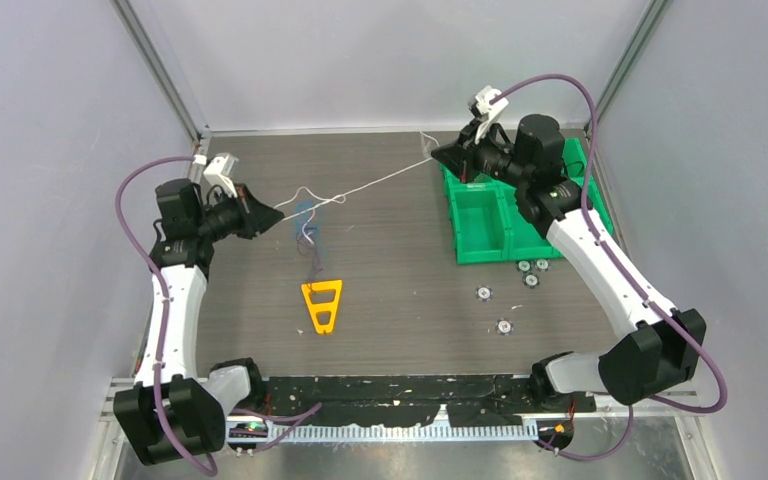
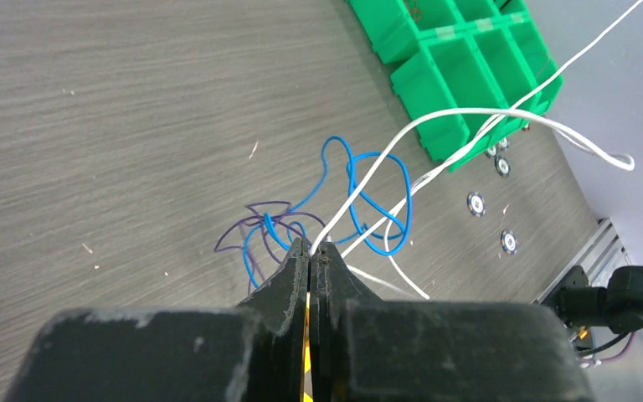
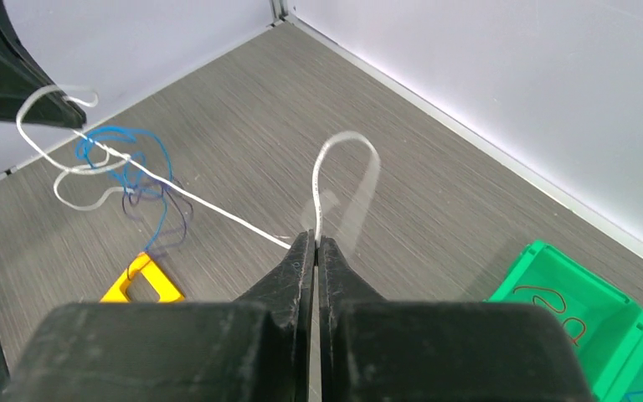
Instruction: Untangle the cables
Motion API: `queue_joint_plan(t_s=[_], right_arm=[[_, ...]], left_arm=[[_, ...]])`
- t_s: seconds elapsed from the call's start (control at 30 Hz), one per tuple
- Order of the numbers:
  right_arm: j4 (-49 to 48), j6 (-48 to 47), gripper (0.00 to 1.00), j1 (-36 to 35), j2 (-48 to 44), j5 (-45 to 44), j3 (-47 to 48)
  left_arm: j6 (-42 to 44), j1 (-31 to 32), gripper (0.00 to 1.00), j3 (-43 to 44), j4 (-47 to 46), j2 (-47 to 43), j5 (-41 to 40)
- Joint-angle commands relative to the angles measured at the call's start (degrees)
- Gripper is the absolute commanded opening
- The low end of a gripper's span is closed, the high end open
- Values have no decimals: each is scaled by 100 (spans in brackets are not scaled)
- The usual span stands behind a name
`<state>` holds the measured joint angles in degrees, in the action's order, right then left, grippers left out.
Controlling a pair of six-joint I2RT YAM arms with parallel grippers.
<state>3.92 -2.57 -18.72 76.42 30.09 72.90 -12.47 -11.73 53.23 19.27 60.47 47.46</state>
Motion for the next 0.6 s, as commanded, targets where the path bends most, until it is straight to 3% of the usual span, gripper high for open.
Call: queue_joint_plan(t_s=[0.0,0.17,0.3,0.4,0.47,0.5,0.57], right_arm=[[-357,202,6,25,-202,-281,498],[-530,2,5,180,-82,-865,962],[-433,185,5,178,-2,-442,1043],[513,85,5,-44,222,569,1095],[1211,-128,27,-263,386,971,1116],[1336,-173,54,-382,411,1095,1079],[1461,-235,81,-532,387,1157,953]], left_arm=[[639,-12,0,76,452,-22,-448],[896,-369,0,71,698,171,-1105],[536,-132,0,192,447,169,335],[208,501,0,309,-22,-149,590],[53,875,0,369,-278,-273,556],[-34,1028,0,395,-376,-297,536],[-170,1328,0,469,-490,-266,530]])
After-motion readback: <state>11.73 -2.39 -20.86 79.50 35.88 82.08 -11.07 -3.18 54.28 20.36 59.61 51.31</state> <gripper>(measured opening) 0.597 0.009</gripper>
